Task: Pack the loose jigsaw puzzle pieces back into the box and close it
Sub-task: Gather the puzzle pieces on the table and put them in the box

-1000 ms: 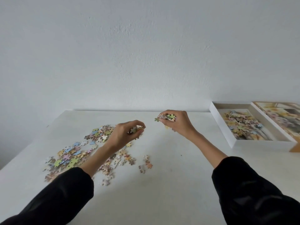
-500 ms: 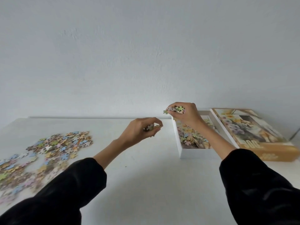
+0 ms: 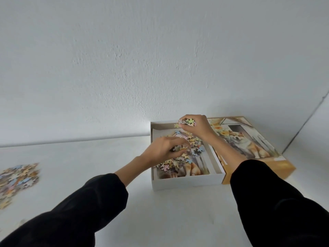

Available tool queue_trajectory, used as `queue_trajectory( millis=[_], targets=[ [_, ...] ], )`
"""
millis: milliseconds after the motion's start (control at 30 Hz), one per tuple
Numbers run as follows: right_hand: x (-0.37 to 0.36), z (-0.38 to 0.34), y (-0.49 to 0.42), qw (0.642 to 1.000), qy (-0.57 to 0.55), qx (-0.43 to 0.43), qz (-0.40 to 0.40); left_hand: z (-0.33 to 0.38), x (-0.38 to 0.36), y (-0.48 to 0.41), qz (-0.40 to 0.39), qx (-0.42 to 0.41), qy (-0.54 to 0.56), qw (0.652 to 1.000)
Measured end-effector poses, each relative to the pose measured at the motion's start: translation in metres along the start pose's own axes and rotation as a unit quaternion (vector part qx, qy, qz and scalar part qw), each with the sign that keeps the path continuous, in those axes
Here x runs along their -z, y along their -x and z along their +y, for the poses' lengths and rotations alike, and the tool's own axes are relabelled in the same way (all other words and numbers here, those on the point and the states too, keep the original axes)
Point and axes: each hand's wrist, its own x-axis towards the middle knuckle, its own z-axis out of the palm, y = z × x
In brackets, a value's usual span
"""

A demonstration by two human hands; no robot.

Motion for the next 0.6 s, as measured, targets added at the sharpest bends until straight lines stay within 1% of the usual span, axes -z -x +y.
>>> queue_trajectory(
  millis=[133, 233, 300, 367, 500, 600],
  targets=[
    [-0.016, 0.020, 0.002, 0.999, 0.040, -0.017, -0.014, -0.012, -0.022, -0.006, -0.069, 0.021, -0.014, 0.997],
    [-0.023, 0.026, 0.005, 0.998, 0.039, -0.020, -0.038, -0.018, -0.029, -0.005, -0.107, 0.009, -0.057, 0.993],
    [-0.027, 0.031, 0.005, 0.998, 0.031, -0.023, -0.049, -0.020, -0.030, -0.004, -0.116, -0.004, -0.079, 0.990],
    [-0.028, 0.033, 0.004, 0.998, 0.030, -0.019, -0.055, -0.021, -0.029, -0.003, -0.113, -0.003, -0.076, 0.991],
    [-0.025, 0.031, 0.005, 0.998, 0.015, -0.021, -0.054, -0.019, -0.026, -0.005, -0.118, 0.021, -0.047, 0.992],
    [-0.023, 0.029, 0.007, 0.998, 0.012, -0.023, -0.060, -0.015, -0.021, -0.003, -0.118, 0.019, -0.013, 0.993]
  ],
)
